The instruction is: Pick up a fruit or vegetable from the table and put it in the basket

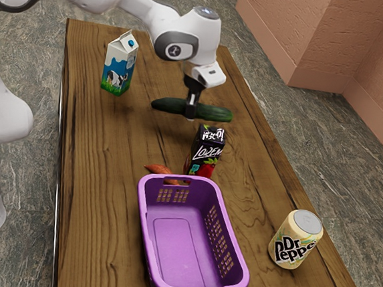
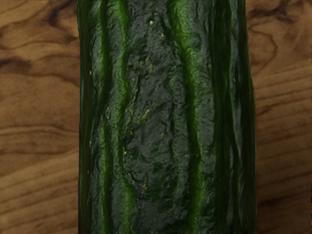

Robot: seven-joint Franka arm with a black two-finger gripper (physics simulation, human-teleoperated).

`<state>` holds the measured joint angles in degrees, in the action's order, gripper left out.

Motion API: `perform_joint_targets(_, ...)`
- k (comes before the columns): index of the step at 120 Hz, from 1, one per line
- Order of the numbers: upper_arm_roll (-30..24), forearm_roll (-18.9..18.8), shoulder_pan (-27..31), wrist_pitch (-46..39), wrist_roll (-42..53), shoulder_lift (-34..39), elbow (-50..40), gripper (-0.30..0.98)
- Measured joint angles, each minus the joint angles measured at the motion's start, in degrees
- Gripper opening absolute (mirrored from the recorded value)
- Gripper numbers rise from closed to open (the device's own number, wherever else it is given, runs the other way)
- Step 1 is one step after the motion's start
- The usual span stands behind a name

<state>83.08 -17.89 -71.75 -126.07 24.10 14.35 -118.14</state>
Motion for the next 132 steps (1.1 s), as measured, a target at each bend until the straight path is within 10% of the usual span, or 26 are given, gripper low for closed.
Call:
perform_joint_targets(60, -17.5, -1.7, 0.3, 16.3, 2.1, 0.5, 18.5, 0.19)
perform_joint_targets(132, -33.9, -1.3, -3.2, 26.6, 3.7, -1.9, 15.4, 0.19)
